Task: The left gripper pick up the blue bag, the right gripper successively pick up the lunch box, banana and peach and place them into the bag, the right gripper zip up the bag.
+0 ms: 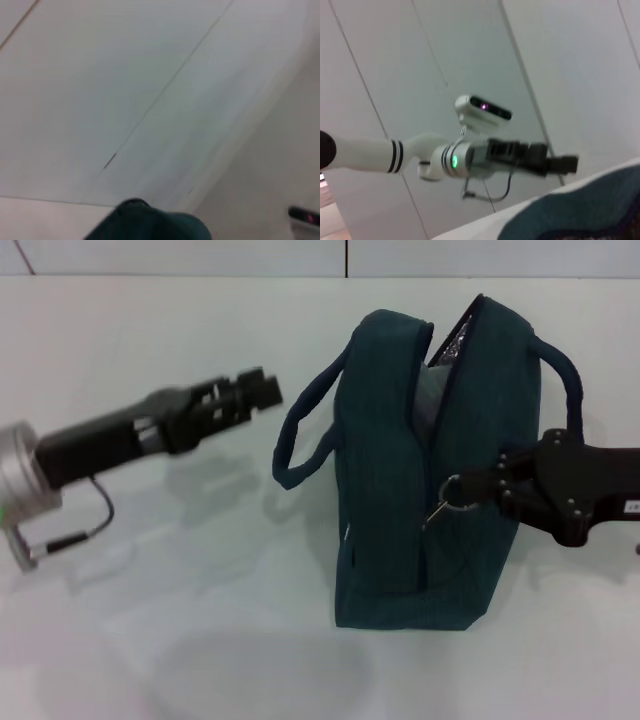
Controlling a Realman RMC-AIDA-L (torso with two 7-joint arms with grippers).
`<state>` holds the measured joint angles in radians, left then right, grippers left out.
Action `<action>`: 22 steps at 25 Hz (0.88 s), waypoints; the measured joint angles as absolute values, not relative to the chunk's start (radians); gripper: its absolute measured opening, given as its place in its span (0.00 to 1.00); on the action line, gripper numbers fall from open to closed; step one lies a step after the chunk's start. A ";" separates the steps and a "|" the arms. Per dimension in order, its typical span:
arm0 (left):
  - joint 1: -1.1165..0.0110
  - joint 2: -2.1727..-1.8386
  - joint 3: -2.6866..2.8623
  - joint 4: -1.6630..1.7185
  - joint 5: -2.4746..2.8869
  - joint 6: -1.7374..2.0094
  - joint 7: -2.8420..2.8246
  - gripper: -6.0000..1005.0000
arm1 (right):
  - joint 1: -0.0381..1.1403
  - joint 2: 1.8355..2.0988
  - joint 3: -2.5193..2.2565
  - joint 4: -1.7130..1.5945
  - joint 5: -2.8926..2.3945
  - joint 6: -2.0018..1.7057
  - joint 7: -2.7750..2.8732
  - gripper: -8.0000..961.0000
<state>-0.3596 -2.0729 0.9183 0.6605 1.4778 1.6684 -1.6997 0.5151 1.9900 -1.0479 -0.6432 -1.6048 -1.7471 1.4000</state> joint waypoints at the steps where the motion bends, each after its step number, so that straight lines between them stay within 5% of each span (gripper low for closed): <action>1: -0.345 -2.078 0.919 0.649 1.477 1.684 -1.658 0.51 | 0.520 1.993 -1.048 -0.649 -1.605 -1.752 1.400 0.02; 22: -0.380 -2.098 0.919 0.157 1.406 1.655 -1.057 0.51 | 0.714 2.014 -0.997 -0.617 -1.582 -1.645 1.369 0.02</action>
